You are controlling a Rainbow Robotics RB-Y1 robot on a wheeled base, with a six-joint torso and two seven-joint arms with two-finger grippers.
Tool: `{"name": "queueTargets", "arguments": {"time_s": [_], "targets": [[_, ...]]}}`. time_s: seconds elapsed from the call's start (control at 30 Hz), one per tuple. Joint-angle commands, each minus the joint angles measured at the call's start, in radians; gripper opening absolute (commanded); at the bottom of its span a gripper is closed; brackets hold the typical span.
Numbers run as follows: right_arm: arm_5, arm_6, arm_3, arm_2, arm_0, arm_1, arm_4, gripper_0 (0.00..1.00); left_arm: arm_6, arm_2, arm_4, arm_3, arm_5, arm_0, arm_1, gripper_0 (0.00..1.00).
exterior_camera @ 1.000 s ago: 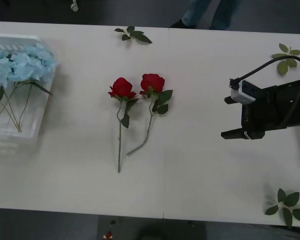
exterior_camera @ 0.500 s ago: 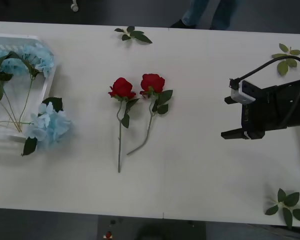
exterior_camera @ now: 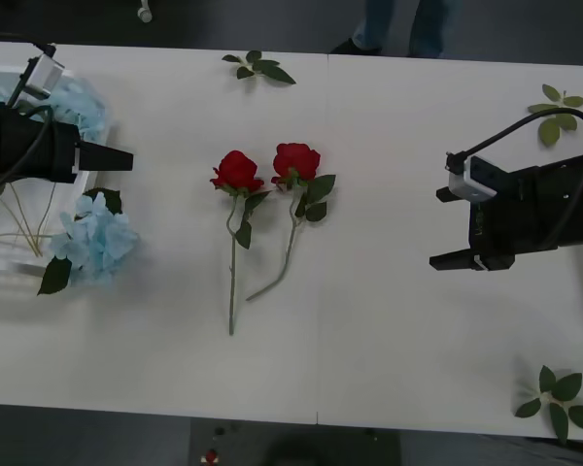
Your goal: Put the red flowers into the right box and the blue flowers into the left box
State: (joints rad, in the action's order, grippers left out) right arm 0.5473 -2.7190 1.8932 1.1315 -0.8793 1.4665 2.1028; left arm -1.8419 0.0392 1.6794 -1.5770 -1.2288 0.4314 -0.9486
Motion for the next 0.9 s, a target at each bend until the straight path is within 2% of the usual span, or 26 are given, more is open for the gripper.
{"name": "queueTargets", "arguments": {"time_s": [0.03, 0.5, 0.9], "targets": [[-0.004, 0.014, 0.012, -0.015, -0.021, 0.034, -0.007, 1.0, 0.036, 0.059, -0.069, -0.032, 0.046, 0.064, -0.013, 1.0], [-0.004, 0.014, 0.012, -0.015, -0.021, 0.034, -0.007, 1.0, 0.443, 0.395, -0.369, -0.066, 0.114, 0.251, 0.008, 1.0], [-0.004, 0.014, 0.012, -0.015, -0.021, 0.034, -0.007, 1.0, 0.846, 0.596, -0.584, -0.175, 0.111, 0.317, 0.019, 1.0]]}}
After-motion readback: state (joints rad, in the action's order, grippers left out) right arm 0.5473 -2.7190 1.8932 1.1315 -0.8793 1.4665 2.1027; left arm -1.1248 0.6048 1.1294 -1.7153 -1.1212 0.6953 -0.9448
